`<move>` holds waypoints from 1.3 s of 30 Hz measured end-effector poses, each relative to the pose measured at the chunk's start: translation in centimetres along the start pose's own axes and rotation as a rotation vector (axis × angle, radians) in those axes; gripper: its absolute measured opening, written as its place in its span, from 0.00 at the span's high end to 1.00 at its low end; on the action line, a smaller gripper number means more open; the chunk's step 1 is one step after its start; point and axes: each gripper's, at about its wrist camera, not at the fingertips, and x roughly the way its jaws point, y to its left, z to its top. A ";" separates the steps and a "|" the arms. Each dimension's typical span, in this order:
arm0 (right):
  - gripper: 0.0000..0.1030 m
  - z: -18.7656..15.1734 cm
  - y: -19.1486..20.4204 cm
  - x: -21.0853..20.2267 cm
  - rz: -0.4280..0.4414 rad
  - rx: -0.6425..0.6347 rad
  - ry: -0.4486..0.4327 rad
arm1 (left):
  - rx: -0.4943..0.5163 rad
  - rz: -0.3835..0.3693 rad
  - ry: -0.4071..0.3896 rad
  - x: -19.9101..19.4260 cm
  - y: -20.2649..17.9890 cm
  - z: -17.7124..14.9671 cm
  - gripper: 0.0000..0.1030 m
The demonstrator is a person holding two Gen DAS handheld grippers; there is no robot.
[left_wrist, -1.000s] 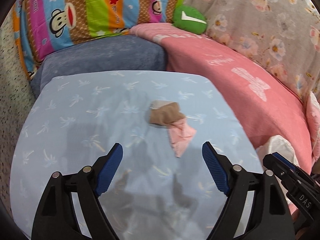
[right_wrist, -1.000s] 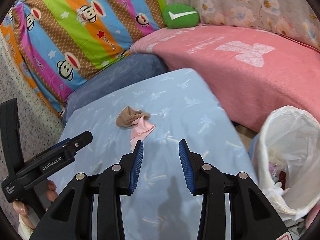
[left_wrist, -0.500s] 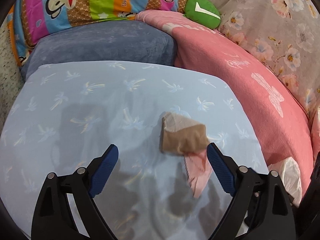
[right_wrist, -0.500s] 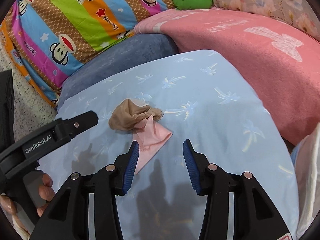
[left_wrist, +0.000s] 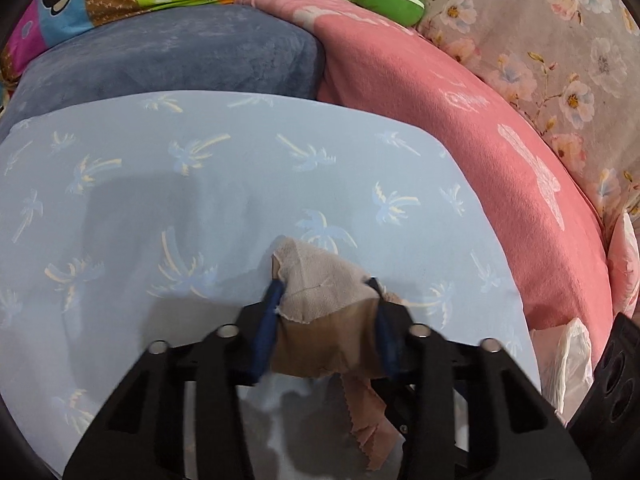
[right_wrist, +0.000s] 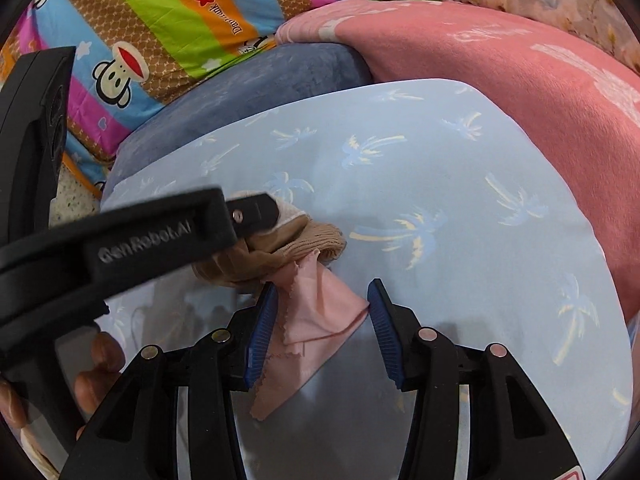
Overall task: Collect trash
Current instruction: 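Grasp the tan part with the left gripper while the right gripper grasps the pink part, then carry the tan-and-pink cloth to the wastebasket and open both grippers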
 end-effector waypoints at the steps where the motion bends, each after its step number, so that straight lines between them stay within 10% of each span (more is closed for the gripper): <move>1: 0.60 -0.1 0.1 0.0 -0.011 -0.013 -0.001 | 0.000 -0.003 -0.003 -0.2 0.1 -0.1 0.70; 6: 0.94 -1.1 0.4 -0.5 -0.031 -0.052 0.014 | -0.006 0.006 -0.022 -1.5 0.5 -0.7 0.84; 39: 0.95 -5.7 -7.6 -25.5 -0.020 0.128 -0.303 | 0.165 -0.038 -0.214 -15.6 -11.2 -6.3 0.85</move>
